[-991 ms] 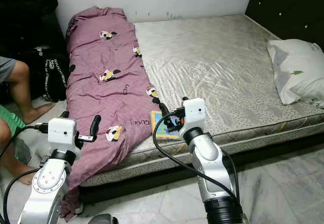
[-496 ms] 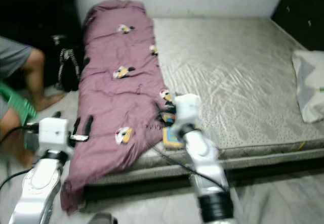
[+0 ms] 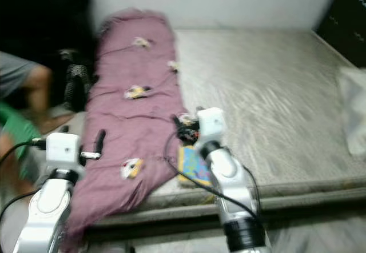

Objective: Clean up the room

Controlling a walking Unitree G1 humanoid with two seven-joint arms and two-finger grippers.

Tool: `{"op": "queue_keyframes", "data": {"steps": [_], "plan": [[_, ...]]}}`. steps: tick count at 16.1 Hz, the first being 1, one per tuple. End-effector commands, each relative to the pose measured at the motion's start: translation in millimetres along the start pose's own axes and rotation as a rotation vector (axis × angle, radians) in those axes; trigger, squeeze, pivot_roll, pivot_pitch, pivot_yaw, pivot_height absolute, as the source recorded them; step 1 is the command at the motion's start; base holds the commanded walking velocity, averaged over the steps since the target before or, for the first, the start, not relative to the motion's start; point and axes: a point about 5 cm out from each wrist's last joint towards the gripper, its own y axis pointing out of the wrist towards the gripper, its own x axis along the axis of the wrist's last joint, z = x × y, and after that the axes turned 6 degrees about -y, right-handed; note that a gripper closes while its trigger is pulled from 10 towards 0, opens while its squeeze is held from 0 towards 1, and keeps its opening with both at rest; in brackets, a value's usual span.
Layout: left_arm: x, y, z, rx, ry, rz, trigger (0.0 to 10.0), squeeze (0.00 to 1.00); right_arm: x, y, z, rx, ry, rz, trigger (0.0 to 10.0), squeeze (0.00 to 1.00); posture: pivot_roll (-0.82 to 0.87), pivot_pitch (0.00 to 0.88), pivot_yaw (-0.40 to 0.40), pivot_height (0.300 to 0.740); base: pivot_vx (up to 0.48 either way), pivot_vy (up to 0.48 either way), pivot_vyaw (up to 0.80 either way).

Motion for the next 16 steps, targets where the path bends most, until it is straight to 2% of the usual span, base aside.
{"op": "queue_keyframes", "data": {"steps": [1, 8, 16], "plan": [[3.1, 1.1, -7.8, -0.022, -0.006, -0.012, 10.0, 0.00, -1.8, -6.0, -11.8, -0.033, -0.039, 0.007, 10.0, 0.00, -0.02, 0.000, -0.053, 0.740, 0.000, 0.000, 0.80], [2.3, 2.5, -9.5, -0.029, -0.008, -0.012, 10.0, 0.00, -1.7, -5.4, -15.3, -0.045, -0.041, 0.003, 10.0, 0.00, -0.02, 0.000, -0.058, 0.740, 0.000, 0.000, 0.78], [3.5, 3.7, -11.0, -0.053, -0.026, -0.018, 10.0, 0.00, -4.5, -7.6, -21.2, -0.129, -0.042, 0.008, 10.0, 0.00, -0.02, 0.000, -0.051, 0.740, 0.000, 0.000, 0.00]]}}
